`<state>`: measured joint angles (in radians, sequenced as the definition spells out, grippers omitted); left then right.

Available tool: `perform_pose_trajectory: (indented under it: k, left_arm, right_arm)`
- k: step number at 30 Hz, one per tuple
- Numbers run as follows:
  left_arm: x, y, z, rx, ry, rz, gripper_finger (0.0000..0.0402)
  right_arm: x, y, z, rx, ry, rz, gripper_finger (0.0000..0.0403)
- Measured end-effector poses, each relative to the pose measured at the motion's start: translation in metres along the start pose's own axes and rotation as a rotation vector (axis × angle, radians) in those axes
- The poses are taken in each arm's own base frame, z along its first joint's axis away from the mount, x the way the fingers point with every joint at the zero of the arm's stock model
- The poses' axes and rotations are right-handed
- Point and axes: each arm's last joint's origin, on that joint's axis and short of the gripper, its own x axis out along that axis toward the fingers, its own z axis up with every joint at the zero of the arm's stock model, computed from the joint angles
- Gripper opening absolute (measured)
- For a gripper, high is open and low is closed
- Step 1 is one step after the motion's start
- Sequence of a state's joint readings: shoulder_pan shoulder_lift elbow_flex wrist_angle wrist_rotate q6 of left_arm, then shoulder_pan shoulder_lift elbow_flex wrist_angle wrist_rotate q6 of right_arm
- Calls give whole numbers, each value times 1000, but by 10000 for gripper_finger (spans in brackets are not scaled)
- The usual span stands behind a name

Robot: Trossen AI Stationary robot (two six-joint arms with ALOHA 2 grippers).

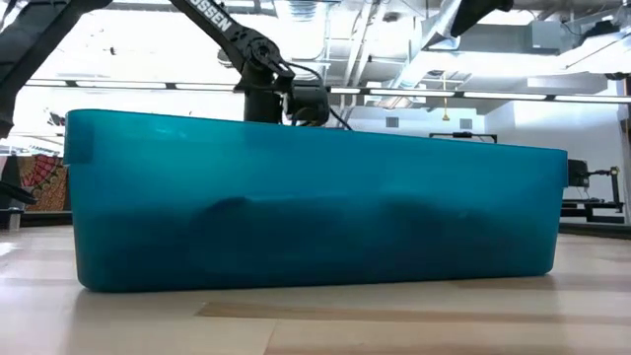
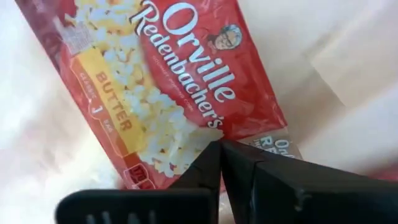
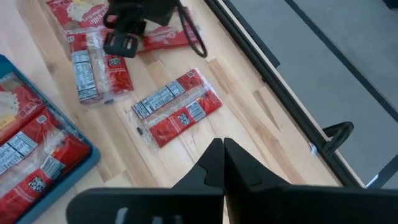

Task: Sort popcorn bags into baskets
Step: Adjust the popcorn bags

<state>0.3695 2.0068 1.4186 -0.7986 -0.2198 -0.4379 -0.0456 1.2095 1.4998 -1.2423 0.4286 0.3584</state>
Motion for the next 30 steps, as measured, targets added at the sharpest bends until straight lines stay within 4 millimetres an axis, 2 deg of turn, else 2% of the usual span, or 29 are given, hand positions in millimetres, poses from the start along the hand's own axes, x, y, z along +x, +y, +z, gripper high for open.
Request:
perform_pose_trajectory:
  k: [3,7,9,12,18,21,25,28,30]
  left_arm:
    - [7,14,5,54,-19,79,0]
    - [14,35,14,36,-16,91,0]
    - [11,41,16,34,2,74,0]
    - [-9,44,17,67,4,79,0]
    - [-66,59,20,97,-96,111,0]
    - [-96,71,12,53,-106,123,0]
    - [-120,80,-11,-24,-96,45,0]
    - [-134,70,-36,-37,-115,-87,0]
    - [-135,59,-56,-32,-135,-123,0]
  right_arm:
    - [0,0,0,1,-1,0,22]
    - [0,0,0,13,-1,2,30]
    - [0,1,0,13,-1,5,28]
    - [0,1,0,14,-1,5,21]
    - [0,0,0,9,-4,-5,16]
    - [0,0,0,9,-9,-15,25]
    - [2,2,2,9,-11,-17,33]
    - [1,2,1,0,-12,-14,33]
    - [1,3,1,-9,-12,-10,30]
